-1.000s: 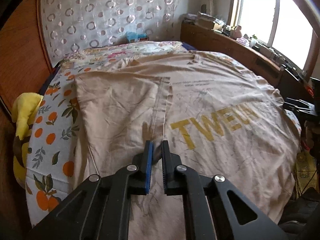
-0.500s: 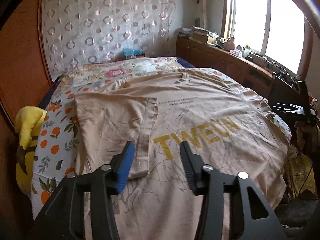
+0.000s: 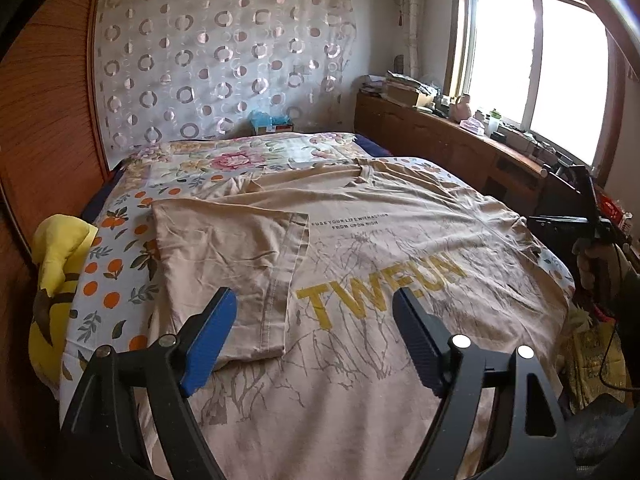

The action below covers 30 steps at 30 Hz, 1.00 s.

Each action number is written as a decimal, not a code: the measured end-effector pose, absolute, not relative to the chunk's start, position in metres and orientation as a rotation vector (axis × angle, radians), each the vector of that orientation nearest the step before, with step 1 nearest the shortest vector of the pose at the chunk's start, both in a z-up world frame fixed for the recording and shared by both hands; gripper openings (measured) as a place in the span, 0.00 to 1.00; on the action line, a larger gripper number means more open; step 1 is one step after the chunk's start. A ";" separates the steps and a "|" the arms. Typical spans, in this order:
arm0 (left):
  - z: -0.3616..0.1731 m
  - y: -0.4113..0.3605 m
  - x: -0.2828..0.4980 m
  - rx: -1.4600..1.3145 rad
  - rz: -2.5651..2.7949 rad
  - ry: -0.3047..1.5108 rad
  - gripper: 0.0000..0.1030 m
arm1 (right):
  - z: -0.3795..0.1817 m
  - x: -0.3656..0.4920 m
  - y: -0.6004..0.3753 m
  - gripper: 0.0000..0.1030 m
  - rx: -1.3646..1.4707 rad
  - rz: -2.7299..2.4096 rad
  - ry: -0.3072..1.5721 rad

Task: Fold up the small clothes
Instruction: 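Grasp the opposite T-shirt side edge with the right tool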

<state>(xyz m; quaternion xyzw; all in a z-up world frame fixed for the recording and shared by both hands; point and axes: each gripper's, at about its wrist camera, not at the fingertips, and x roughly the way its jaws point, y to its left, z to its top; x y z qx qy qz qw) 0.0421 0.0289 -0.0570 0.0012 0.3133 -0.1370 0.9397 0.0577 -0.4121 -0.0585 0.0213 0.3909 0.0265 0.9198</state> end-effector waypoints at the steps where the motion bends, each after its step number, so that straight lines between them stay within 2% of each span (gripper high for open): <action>1: -0.057 0.029 0.042 0.002 -0.279 0.640 0.79 | -0.060 0.062 -0.414 0.67 0.050 0.057 0.812; 12: -0.061 0.028 0.039 -0.002 -0.278 0.647 0.79 | -0.063 0.096 -0.424 0.67 0.086 0.100 0.898; 17: -0.064 0.027 0.039 -0.002 -0.272 0.653 0.78 | -0.061 0.098 -0.421 0.51 0.060 0.129 0.893; 19: -0.065 0.028 0.038 -0.003 -0.274 0.652 0.79 | -0.059 0.096 -0.417 0.38 0.036 0.131 0.889; 23: -0.066 0.028 0.038 -0.005 -0.271 0.652 0.79 | -0.059 0.091 -0.406 0.28 -0.050 0.093 0.871; 24: -0.067 0.028 0.038 -0.005 -0.271 0.652 0.79 | -0.058 0.090 -0.402 0.15 -0.076 0.082 0.865; 25: -0.066 0.028 0.038 -0.004 -0.271 0.652 0.79 | -0.058 0.088 -0.398 0.11 -0.097 0.075 0.862; 30: -0.067 0.028 0.037 -0.004 -0.269 0.655 0.79 | -0.057 0.084 -0.378 0.07 -0.193 0.031 0.822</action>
